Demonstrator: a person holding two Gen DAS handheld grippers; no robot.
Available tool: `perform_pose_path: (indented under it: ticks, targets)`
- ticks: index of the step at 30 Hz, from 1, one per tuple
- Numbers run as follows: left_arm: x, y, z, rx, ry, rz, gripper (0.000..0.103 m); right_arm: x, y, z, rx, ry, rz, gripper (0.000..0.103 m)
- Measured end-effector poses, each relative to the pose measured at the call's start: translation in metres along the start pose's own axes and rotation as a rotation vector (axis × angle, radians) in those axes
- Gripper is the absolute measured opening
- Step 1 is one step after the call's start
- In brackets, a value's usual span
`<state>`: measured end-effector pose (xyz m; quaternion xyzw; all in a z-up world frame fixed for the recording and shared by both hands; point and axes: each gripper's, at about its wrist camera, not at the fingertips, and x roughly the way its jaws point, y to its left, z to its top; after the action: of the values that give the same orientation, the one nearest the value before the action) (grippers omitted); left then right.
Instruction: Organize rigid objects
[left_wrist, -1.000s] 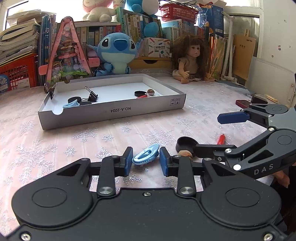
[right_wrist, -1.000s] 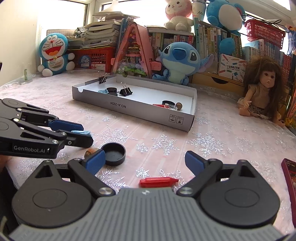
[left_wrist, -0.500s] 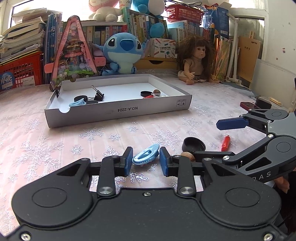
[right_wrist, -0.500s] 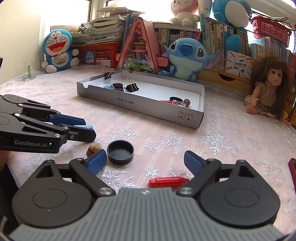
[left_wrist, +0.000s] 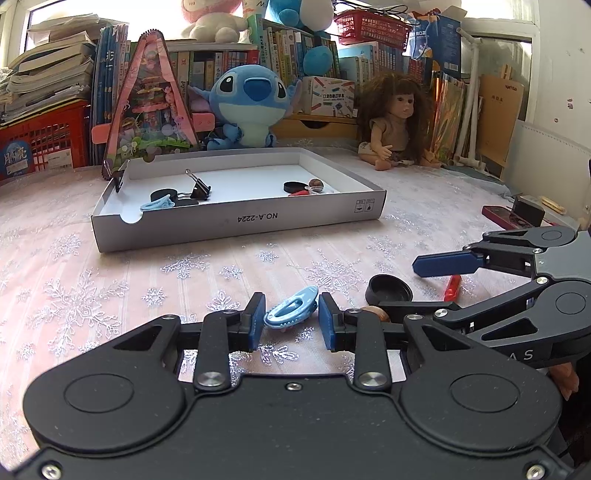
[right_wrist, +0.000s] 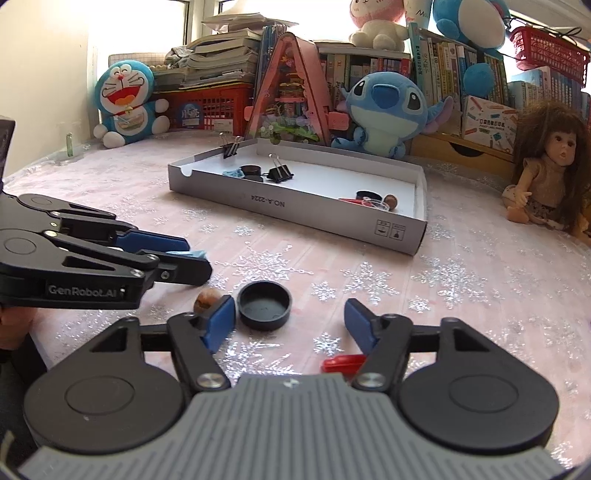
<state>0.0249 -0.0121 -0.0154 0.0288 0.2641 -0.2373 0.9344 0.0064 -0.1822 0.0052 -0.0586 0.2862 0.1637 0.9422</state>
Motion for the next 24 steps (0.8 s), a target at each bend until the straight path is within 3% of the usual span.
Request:
perform_pose_path:
  ticks: [5, 12, 24]
  targets:
    - [0.001, 0.001, 0.001, -0.009, 0.0, 0.003, 0.029, 0.001, 0.004, 0.0, -0.001, -0.002, 0.014, 0.054]
    - [0.001, 0.002, 0.002, -0.027, -0.001, 0.012, 0.029, 0.002, 0.007, 0.002, -0.005, -0.006, 0.02, 0.038]
    - [0.003, 0.003, 0.012, -0.053, -0.005, 0.048, 0.029, 0.007, 0.007, 0.01, 0.028, -0.005, -0.03, 0.038]
